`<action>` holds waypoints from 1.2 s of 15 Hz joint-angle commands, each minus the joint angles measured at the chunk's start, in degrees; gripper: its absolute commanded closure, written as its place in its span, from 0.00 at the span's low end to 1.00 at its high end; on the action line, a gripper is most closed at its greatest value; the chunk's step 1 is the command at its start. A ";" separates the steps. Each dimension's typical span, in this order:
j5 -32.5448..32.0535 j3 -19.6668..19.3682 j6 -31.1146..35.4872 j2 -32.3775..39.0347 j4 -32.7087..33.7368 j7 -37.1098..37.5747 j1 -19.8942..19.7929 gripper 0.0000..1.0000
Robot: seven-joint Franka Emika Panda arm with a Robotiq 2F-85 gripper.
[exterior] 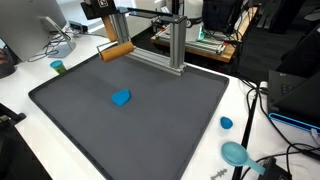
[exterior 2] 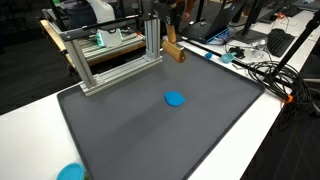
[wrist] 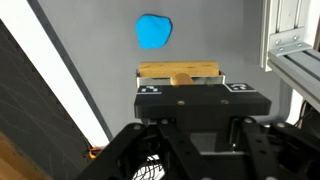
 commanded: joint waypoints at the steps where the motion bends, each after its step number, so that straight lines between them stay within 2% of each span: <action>1: -2.47 -1.93 -0.12 -0.80 0.40 12.49 2.57 0.78; 5: -5.73 -1.48 -2.36 -1.48 0.79 30.09 5.15 0.78; 8: -13.40 -1.35 -2.23 -3.44 -1.11 41.55 7.15 0.78; 10: -17.61 -1.53 -5.06 -4.45 -1.45 48.09 7.71 0.78; 12: -18.36 -1.55 -8.72 -4.17 -0.73 54.44 7.75 0.78; 14: -17.02 -1.86 -9.70 -3.43 -0.86 59.96 7.39 0.78; 15: -16.66 -1.58 -8.26 -2.64 -0.22 55.23 7.48 0.78; 16: -16.66 -1.61 -8.45 -2.51 -0.32 55.86 7.45 0.53; 18: -16.65 -1.56 -8.42 -2.20 -0.33 55.81 7.46 0.53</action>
